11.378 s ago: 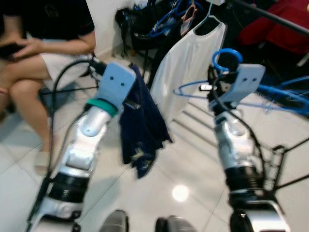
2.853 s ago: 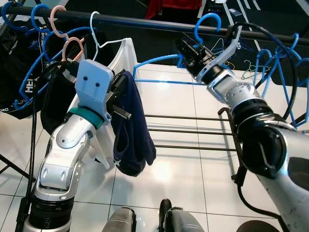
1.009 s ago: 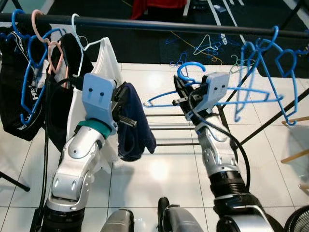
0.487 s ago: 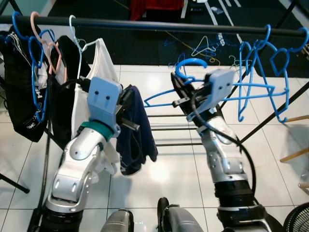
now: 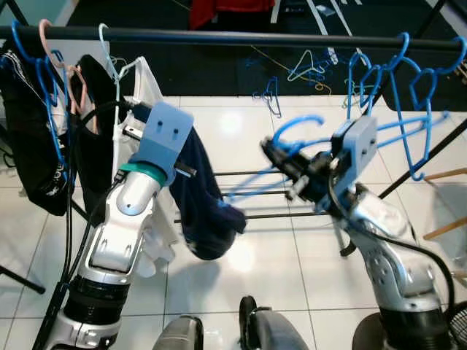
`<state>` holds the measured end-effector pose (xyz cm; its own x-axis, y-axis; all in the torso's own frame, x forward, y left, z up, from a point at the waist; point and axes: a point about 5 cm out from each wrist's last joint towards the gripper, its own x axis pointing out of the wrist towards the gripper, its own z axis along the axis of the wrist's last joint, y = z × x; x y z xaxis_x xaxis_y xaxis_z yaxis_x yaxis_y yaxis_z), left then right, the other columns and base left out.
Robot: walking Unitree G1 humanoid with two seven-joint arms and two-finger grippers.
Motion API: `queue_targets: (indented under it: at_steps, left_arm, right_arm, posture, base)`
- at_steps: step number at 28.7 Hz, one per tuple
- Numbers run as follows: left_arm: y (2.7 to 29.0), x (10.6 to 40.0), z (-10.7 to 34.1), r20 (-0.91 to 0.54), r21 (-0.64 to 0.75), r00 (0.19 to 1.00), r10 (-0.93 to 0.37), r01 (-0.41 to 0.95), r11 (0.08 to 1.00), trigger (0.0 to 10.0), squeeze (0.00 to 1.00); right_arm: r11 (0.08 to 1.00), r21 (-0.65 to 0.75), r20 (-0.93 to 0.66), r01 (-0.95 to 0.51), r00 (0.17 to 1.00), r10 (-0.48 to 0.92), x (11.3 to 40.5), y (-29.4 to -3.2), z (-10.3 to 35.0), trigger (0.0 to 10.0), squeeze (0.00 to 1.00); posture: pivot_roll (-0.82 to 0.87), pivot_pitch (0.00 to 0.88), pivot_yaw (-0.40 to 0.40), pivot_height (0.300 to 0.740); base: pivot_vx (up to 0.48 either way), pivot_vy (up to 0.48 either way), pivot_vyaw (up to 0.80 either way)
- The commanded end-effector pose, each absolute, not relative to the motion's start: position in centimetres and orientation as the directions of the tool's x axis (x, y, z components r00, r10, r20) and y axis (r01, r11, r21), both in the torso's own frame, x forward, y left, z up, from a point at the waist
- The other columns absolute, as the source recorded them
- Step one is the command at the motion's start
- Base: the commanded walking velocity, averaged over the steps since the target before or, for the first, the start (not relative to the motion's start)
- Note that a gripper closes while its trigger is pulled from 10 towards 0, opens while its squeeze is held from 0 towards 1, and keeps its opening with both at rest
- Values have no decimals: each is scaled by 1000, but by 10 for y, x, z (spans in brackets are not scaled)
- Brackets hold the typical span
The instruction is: Hang hanger
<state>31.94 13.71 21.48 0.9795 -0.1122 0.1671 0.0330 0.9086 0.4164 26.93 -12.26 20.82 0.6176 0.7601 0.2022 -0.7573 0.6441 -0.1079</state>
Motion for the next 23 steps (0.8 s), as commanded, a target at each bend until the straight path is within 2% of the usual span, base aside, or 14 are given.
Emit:
queue_targets:
  at_steps: [1, 4, 6, 7, 10, 15, 23]
  left_arm:
    - [144, 323, 210, 147, 430, 988, -41, -26, 902, 10000, 0]
    - [148, 324, 209, 137, 426, 990, -19, -41, 904, 10000, 0]
    - [144, 320, 213, 144, 399, 987, -69, 6, 917, 10000, 0]
    - [144, 320, 213, 144, 399, 987, -69, 6, 917, 10000, 0]
    - [132, 313, 222, 183, 351, 968, -172, 100, 931, 10000, 0]
    - [122, 310, 228, 214, 299, 949, -229, 160, 941, 10000, 0]
    - [119, 311, 229, 201, 256, 954, -221, 167, 952, 10000, 0]
  right_arm:
    - [613, -110, 184, -783, 590, 786, 261, -123, 208, 10000, 0]
    - [625, -109, 182, -773, 602, 777, 261, -124, 208, 10000, 0]
    - [720, -91, 243, -688, 685, 686, 276, -124, 210, 10000, 0]
    - [720, -91, 243, -688, 685, 686, 276, -124, 210, 10000, 0]
    - [816, -38, 322, -577, 766, 557, 297, -116, 217, 10000, 0]
    - [854, -4, 364, -520, 795, 486, 310, -104, 224, 10000, 0]
    - [836, 68, 390, -545, 786, 481, 320, -77, 226, 10000, 0]
  posture:
    - [-30, 152, 26, 740]
    - [-29, 155, 33, 740]
    - [-20, 154, 39, 740]
    - [-20, 154, 39, 740]
    - [-5, 153, 46, 740]
    - [12, 151, 42, 740]
    - [24, 152, 37, 740]
  base:
    - [0, 0, 0]
    - [0, 0, 0]
    - [0, 0, 0]
    - [0, 0, 0]
    - [0, 0, 0]
    - [0, 0, 0]
    - [0, 0, 0]
